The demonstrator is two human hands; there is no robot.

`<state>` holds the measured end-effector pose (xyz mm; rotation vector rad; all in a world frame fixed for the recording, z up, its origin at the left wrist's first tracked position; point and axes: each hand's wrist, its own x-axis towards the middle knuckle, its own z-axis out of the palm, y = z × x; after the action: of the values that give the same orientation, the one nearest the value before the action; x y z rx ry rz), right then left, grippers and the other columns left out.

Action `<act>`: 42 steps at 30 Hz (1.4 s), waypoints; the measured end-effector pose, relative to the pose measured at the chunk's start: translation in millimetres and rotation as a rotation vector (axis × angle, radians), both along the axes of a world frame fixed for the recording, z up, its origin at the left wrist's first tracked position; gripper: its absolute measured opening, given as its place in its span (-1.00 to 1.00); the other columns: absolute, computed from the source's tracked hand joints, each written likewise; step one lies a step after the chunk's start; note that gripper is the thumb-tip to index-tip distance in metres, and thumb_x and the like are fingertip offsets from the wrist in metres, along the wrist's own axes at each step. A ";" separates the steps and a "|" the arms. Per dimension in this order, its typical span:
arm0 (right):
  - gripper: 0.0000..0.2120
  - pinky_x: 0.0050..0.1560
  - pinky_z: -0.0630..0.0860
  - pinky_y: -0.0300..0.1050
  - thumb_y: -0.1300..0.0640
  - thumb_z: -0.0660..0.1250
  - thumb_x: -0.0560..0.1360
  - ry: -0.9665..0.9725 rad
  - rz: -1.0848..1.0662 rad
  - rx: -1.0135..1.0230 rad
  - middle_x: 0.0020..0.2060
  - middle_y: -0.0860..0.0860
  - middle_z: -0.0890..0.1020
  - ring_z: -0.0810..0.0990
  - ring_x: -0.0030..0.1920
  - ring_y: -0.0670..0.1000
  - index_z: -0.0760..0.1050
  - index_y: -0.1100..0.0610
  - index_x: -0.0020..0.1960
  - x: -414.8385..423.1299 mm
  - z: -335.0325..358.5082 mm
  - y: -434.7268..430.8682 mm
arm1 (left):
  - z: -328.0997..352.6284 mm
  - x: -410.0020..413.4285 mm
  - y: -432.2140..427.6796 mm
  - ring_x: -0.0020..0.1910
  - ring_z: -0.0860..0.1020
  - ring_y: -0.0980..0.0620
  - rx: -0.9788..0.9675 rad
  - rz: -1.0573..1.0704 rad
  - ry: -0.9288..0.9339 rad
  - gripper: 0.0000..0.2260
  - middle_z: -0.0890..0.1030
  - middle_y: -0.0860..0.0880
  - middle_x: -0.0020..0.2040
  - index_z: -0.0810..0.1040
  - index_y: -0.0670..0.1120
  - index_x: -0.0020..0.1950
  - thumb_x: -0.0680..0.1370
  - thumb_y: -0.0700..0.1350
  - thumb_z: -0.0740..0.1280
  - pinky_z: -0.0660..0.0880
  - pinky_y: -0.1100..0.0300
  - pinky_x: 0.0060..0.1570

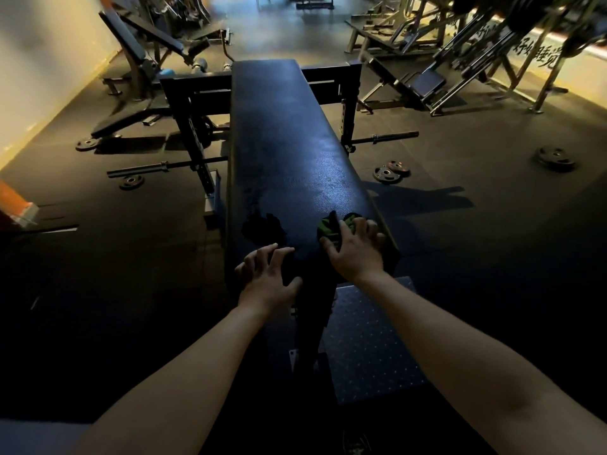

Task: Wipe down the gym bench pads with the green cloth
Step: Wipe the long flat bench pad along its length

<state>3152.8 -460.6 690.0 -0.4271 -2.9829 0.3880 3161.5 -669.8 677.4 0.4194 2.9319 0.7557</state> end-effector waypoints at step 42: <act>-0.57 -0.02 0.08 -0.05 0.13 0.15 0.44 0.229 0.011 -0.091 0.10 0.05 0.41 0.38 0.12 0.13 0.50 -0.07 0.27 52.1 -20.9 39.0 | 10.3 21.2 22.6 0.54 -0.17 -0.01 -0.108 0.104 -0.066 -0.44 -0.05 0.09 0.60 0.10 0.21 0.56 0.60 0.12 0.23 -0.19 -0.14 0.52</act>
<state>3204.9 -421.6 669.2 -0.3478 -2.7544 0.5368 3182.7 -647.2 687.7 0.2303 2.9341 0.6058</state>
